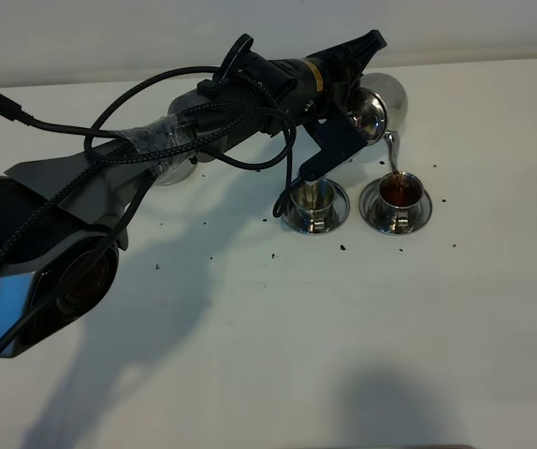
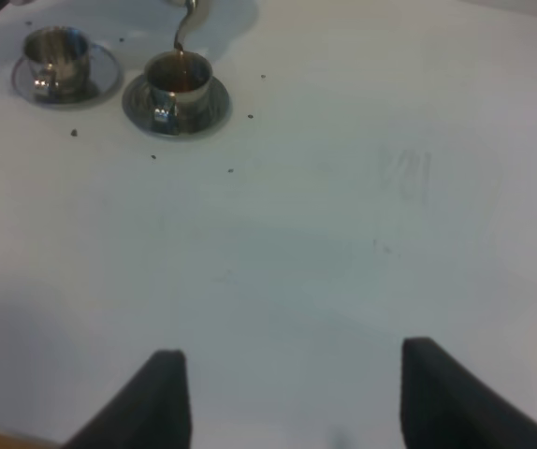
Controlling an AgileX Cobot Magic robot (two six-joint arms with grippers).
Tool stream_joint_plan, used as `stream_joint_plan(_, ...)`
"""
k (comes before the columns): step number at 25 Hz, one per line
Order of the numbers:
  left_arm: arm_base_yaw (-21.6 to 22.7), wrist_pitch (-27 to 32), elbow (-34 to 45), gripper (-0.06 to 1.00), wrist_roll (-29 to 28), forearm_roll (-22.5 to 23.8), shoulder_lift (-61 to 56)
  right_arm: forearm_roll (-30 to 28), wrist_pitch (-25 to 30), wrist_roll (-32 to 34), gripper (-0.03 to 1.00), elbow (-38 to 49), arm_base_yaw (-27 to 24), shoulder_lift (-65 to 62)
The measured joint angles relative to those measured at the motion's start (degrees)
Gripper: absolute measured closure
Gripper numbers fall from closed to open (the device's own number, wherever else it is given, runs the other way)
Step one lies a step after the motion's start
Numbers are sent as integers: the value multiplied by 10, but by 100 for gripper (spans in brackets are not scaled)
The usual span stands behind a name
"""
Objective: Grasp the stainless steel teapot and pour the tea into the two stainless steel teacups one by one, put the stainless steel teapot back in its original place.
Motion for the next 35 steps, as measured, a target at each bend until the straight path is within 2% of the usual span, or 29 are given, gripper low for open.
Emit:
stream_joint_plan(14,-4,1,0,72,-3,-4,0,0,0,-1,48,0,0,0)
stream_joint_plan(19,-4,34,0,72,-18,-29,-1,0,0,-1,48,0,0,0)
stream_joint_plan(26,-2,43,0,72,-75,-30,-2,0,0,-1,48,0,0,0)
stream_joint_plan(35,4,72,0,72,-108,-30,-24,0,0,-1,48,0,0,0)
